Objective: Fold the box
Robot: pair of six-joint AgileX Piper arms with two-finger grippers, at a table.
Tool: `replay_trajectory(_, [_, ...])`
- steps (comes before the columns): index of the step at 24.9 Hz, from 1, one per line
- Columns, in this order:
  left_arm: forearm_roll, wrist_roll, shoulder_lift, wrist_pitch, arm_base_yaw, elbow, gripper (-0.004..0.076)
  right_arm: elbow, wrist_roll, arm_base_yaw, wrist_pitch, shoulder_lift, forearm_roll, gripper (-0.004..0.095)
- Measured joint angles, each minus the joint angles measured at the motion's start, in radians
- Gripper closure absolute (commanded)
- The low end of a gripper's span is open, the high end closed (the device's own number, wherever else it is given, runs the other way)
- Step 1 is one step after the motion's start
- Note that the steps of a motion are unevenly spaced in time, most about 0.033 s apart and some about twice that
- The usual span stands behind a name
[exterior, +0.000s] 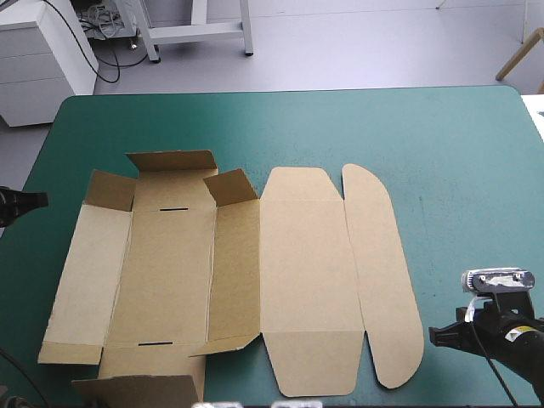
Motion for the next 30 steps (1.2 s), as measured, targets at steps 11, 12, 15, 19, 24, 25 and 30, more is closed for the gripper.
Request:
replay_trajectory(11, [0.117,-0.005,0.000,0.000,0.000,0.000,0.0076,0.000,0.000,0.000,0.000,0.000,0.000,0.0922])
replay_trajectory(12, [0.119,-0.006,0.000,0.000,0.000,0.000,0.0008,0.000,0.000,0.000,0.000,0.000,0.000,0.0922])
replay_trajectory(15, [0.122,-0.056,0.000,0.000,0.000,0.000,0.0009,0.000,0.000,0.000,0.000,0.000,0.000,0.0922])
replay_trajectory(19, [0.169,-0.117,0.004,0.000,0.000,0.008,0.0012,0.000,0.000,0.000,0.000,0.000,0.000,0.0922])
replay_trajectory(24, [0.209,-0.159,0.059,0.000,0.000,0.019,0.0020,0.000,0.000,0.000,0.000,0.000,0.000,0.0922])
replay_trajectory(25, [0.208,-0.166,0.072,0.000,0.000,0.020,0.0021,0.000,0.000,0.000,0.000,0.000,0.000,0.0922])
replay_trajectory(30, [0.206,-0.182,0.126,-0.004,0.000,0.034,0.0021,0.000,0.000,0.000,0.000,0.000,0.000,0.0922])
